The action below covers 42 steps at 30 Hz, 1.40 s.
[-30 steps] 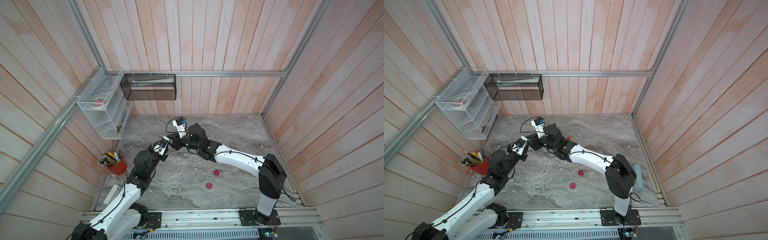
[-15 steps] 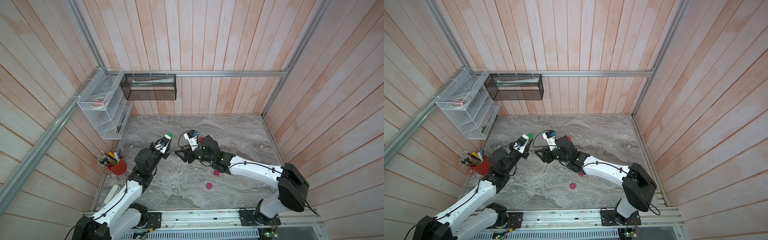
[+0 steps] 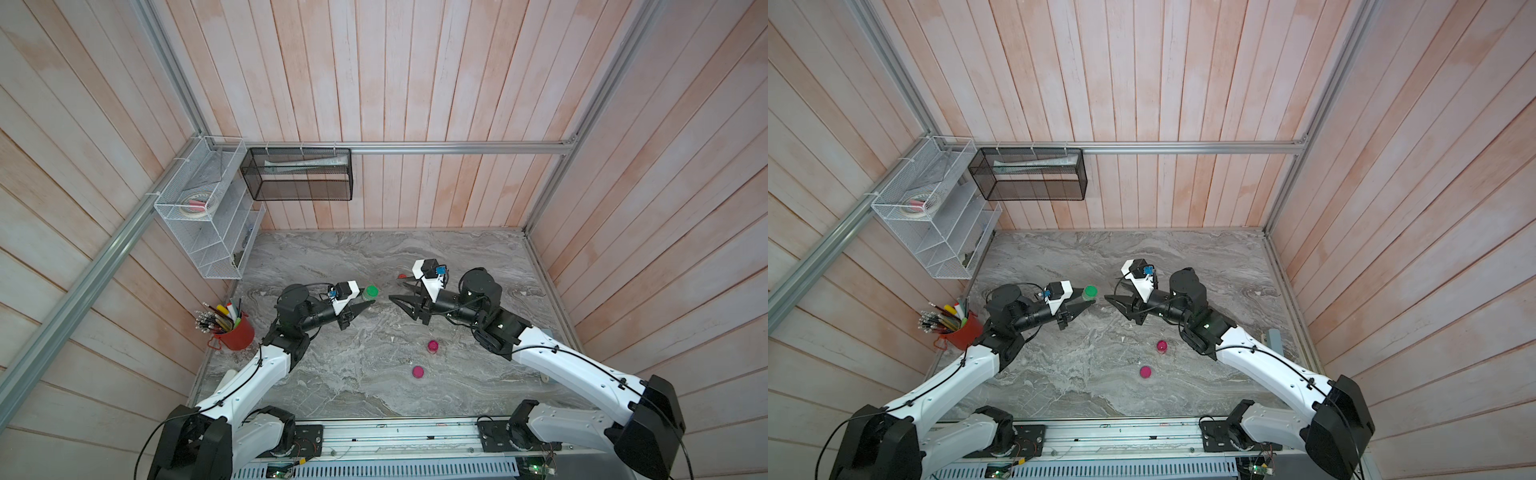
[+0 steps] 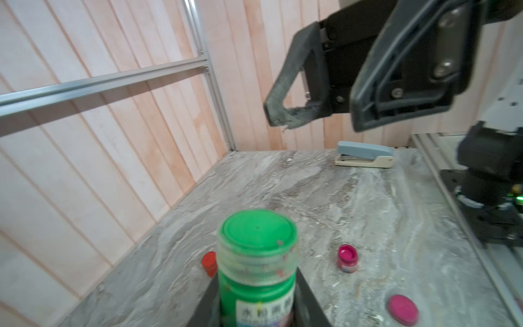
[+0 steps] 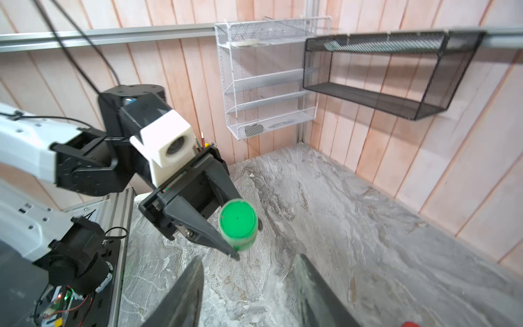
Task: Close the paint jar lid
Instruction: Screw the lid onto the paint jar.
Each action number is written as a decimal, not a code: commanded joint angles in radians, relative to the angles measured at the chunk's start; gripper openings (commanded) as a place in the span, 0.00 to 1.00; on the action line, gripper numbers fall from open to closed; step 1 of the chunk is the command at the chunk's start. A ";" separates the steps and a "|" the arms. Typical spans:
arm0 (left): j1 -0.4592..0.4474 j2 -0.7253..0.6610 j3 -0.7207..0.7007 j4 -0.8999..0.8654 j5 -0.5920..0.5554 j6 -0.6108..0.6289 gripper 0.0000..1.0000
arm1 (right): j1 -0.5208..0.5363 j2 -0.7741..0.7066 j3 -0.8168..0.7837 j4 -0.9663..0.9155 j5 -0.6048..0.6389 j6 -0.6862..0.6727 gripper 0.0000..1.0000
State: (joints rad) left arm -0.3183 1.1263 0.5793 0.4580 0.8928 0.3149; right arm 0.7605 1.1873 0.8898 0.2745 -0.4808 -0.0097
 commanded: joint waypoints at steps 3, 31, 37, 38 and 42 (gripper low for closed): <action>-0.007 0.006 0.030 -0.024 0.213 -0.042 0.32 | -0.016 0.089 0.093 -0.112 -0.201 -0.142 0.49; -0.011 0.003 0.032 -0.033 0.177 -0.025 0.32 | 0.027 0.199 0.176 -0.152 -0.263 -0.149 0.45; -0.011 0.001 0.031 -0.037 0.171 -0.023 0.32 | 0.027 0.205 0.184 -0.155 -0.258 -0.146 0.35; -0.011 0.000 0.032 -0.038 0.168 -0.021 0.32 | 0.028 0.206 0.184 -0.156 -0.258 -0.145 0.33; -0.011 -0.003 0.031 -0.037 0.154 -0.018 0.32 | 0.032 0.212 0.188 -0.161 -0.248 -0.142 0.29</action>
State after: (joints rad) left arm -0.3264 1.1351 0.5835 0.4328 1.0634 0.2874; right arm 0.7811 1.3846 1.0447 0.1261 -0.7345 -0.1539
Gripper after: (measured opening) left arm 0.327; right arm 0.355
